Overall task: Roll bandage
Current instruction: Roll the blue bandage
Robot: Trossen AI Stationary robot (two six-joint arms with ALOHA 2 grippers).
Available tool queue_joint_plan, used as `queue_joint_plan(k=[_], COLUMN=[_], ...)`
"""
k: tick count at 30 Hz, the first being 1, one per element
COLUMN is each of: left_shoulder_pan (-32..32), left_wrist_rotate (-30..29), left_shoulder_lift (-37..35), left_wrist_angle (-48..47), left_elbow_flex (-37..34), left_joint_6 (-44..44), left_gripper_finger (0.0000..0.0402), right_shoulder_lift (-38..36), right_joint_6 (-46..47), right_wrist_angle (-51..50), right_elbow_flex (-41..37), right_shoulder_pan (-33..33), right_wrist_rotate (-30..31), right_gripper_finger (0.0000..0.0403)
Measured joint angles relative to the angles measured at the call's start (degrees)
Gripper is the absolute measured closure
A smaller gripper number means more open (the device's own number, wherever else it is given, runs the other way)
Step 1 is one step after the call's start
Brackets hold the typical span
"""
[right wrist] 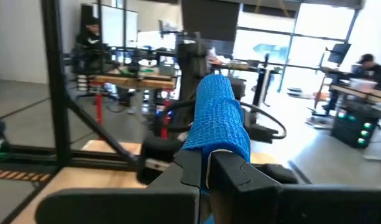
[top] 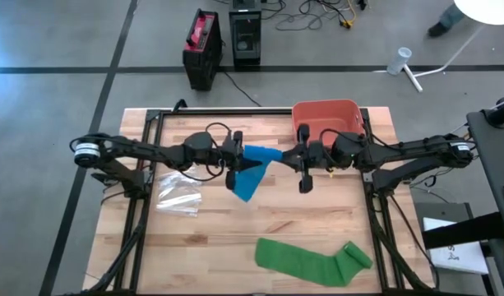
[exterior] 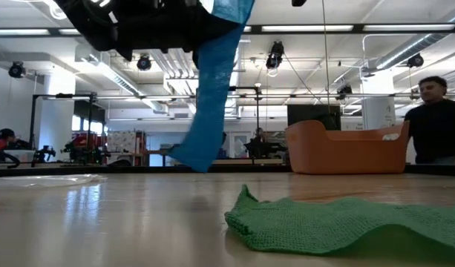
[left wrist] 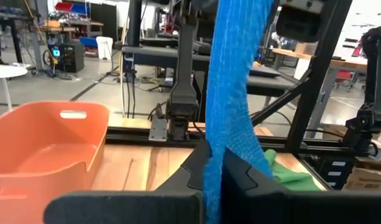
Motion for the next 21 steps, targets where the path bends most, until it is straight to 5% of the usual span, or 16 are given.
queue_joint_plan(k=[7, 17, 21], left_shoulder_pan=[0.11, 0.13, -0.07], left_wrist_rotate=[-0.74, -15.35, -15.88], left_shoulder_lift=[-3.91, -6.56, -5.84], left_wrist_angle=[-1.63, -1.13, -0.96], left_elbow_flex=[0.19, 0.19, 0.19], left_joint_6=[1.27, 4.56, 4.25], left_gripper_finger=[0.0401, 0.0401, 0.0401], right_shoulder_lift=[-0.02, 0.02, 0.04], right_joint_6=[0.89, 11.47, 12.64], right_wrist_angle=[0.08, 3.42, 3.50], right_elbow_flex=[0.00, 0.00, 0.00], right_shoulder_pan=[0.03, 0.02, -0.34], right_wrist_rotate=[0.00, -3.42, -2.95], right_gripper_finger=[0.0400, 0.0400, 0.0400])
